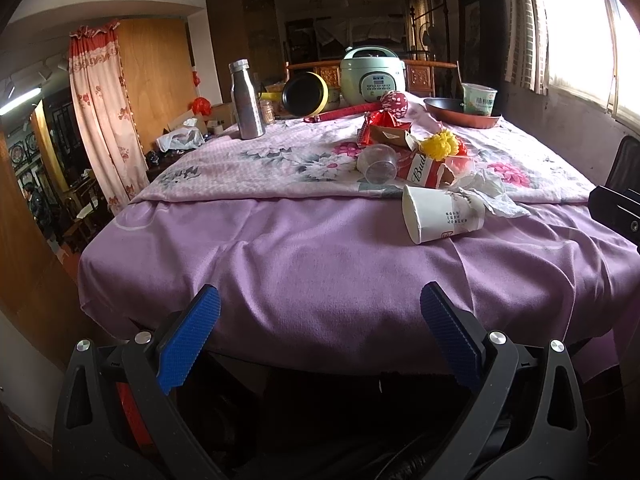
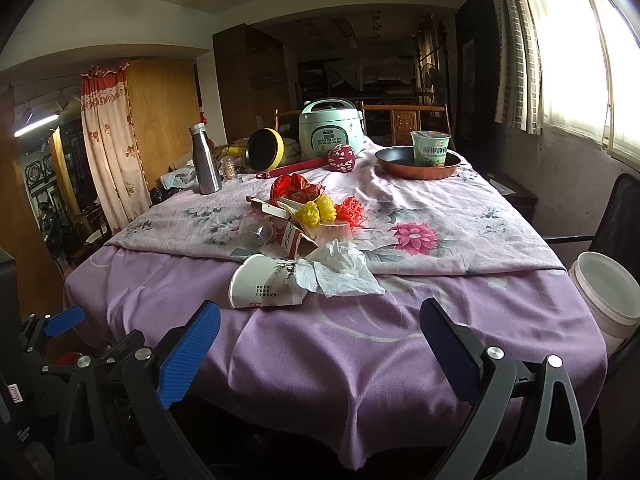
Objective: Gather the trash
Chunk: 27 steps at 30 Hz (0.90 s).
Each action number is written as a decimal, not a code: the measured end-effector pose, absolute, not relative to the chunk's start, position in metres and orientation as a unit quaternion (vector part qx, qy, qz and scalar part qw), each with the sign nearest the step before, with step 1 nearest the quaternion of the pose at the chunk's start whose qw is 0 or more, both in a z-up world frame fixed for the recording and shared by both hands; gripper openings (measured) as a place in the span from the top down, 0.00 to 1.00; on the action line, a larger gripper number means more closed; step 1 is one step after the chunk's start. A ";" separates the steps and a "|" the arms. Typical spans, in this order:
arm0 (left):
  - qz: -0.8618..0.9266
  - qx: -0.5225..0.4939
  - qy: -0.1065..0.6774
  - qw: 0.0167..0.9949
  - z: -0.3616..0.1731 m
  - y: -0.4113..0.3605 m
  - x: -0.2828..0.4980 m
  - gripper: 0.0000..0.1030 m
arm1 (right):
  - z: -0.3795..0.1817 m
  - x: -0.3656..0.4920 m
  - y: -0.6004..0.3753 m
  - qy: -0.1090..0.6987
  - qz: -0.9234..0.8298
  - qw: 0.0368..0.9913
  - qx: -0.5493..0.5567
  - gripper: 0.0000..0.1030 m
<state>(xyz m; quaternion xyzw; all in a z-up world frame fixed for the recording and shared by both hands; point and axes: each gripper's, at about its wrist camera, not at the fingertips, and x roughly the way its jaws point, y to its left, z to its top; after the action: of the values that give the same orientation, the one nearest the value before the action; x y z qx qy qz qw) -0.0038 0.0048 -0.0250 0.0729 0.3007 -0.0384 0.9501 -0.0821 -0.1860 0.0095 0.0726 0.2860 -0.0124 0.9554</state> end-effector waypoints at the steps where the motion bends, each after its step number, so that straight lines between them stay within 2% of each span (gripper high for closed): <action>1: -0.038 0.072 0.302 0.950 -0.026 0.005 -0.004 0.06 | 0.009 -0.082 -0.186 0.286 -0.012 0.955 0.073 0.05; 27: -0.035 0.070 0.308 0.948 -0.032 0.006 -0.002 0.06 | 0.002 -0.086 -0.183 0.288 -0.010 0.955 0.072 0.05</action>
<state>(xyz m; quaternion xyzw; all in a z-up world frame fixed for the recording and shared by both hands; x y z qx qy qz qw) -0.0018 0.0060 -0.0323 0.0697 0.3077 -0.0347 0.9483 -0.0862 -0.1829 0.0023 0.0721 0.2879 -0.0099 0.9549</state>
